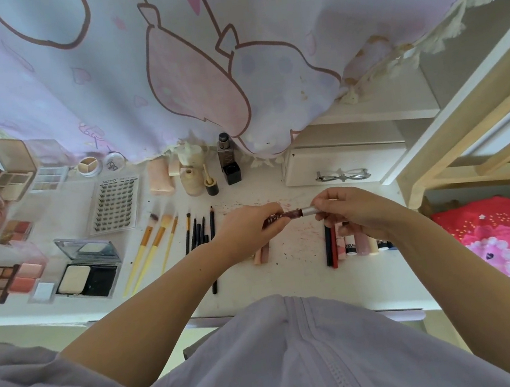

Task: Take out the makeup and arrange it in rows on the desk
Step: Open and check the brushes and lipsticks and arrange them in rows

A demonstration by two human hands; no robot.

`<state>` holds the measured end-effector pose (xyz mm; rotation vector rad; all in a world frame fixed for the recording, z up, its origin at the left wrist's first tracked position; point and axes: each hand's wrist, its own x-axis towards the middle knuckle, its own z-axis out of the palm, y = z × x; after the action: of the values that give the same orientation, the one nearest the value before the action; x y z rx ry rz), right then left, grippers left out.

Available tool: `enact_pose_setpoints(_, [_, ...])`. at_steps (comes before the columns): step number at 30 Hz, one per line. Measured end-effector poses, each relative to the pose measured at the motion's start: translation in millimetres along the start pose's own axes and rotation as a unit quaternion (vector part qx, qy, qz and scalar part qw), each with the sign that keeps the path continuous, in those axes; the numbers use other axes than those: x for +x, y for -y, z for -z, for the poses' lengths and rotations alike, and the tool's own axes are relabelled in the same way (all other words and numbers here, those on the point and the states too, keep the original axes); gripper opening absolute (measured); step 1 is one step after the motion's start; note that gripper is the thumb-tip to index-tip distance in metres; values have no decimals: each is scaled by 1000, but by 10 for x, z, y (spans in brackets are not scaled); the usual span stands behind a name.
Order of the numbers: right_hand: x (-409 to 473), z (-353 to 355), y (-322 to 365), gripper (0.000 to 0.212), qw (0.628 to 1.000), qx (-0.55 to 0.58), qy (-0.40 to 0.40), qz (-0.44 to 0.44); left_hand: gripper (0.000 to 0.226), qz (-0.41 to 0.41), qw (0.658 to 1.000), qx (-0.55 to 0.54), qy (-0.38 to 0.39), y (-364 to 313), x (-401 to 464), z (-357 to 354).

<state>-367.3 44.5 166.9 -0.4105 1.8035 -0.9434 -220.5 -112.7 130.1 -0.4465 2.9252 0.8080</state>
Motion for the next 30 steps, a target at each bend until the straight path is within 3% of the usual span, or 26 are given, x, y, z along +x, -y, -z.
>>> enact_pose_setpoints(3, [9,1,-10,31,1000,-25,-8,-16,28,-4,1000,6,2,-7,5,14])
enact_pose_setpoints(7, [2,5,9,13,1000,-2,14,-10,28,-2,1000,15,7,0,13,19])
enact_pose_setpoints(11, [40,-3,8,35,999,-35,-2,-40,28,-7,1000,16,9,-5,21,17])
enact_pose_setpoints(15, [37,20,5,15,999,-18,19,-35,28,-10,999,30,15,14,26,17])
enact_pose_setpoints(19, [54,12,-8,32,998,-35,21,-52,27,-12,999,34,14,38,22,14])
enact_pose_setpoints(22, [46,16,-15,16,999,-22,31,-37,28,-16,999,41,17,44,24,11])
enact_pose_setpoints(30, [16,124,-47,21,996,-89,26,-12,28,-38,995,74,47,74,17,16])
